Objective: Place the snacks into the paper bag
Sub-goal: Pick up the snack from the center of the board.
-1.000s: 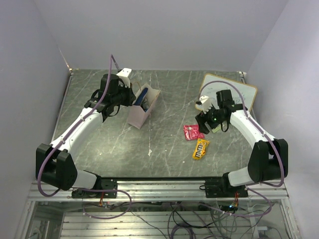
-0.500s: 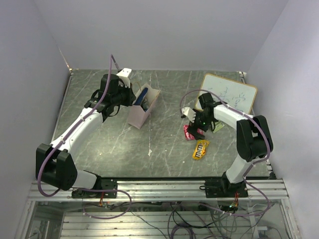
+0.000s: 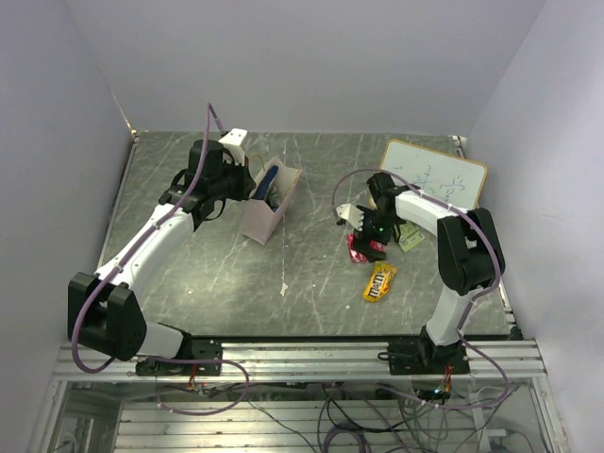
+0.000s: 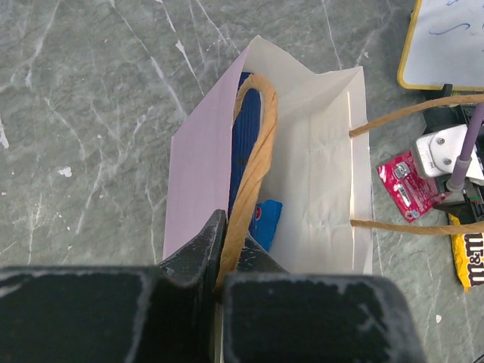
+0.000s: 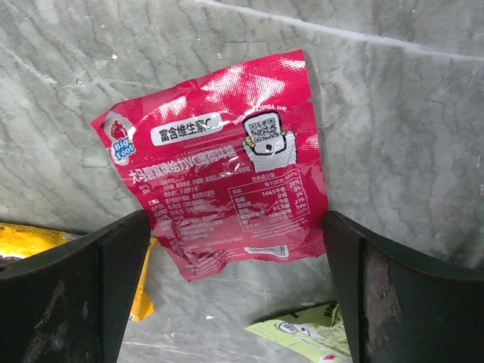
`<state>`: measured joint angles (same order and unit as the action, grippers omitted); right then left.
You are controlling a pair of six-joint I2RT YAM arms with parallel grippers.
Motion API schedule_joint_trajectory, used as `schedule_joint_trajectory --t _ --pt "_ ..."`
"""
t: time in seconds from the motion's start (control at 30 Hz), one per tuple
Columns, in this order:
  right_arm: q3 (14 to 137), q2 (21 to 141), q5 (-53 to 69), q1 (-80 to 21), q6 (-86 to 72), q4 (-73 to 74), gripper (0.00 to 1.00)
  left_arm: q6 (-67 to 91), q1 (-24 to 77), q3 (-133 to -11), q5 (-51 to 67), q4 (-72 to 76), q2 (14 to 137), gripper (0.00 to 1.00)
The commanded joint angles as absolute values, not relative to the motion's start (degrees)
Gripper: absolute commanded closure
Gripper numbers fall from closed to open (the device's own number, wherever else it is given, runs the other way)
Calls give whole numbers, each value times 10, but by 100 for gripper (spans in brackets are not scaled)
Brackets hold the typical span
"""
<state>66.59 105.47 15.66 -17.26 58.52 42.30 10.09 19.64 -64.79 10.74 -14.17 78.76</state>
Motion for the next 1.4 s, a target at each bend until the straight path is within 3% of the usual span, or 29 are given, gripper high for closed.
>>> schedule_joint_trajectory --t 0.0,0.37,0.6,1.1,1.37 --pt "651 1122 172 -168 604 424 7 98 191 -646 120 -102 783 93" --pt "593 1069 184 -167 551 357 32 99 186 -644 122 -100 779 93" --pt "577 1001 197 -165 518 329 40 98 185 -643 123 -99 778 93" --pt "614 940 271 -161 469 355 40 101 185 -644 129 -100 777 93" --pt "720 907 350 -162 403 387 39 109 185 -648 158 -94 781 93"
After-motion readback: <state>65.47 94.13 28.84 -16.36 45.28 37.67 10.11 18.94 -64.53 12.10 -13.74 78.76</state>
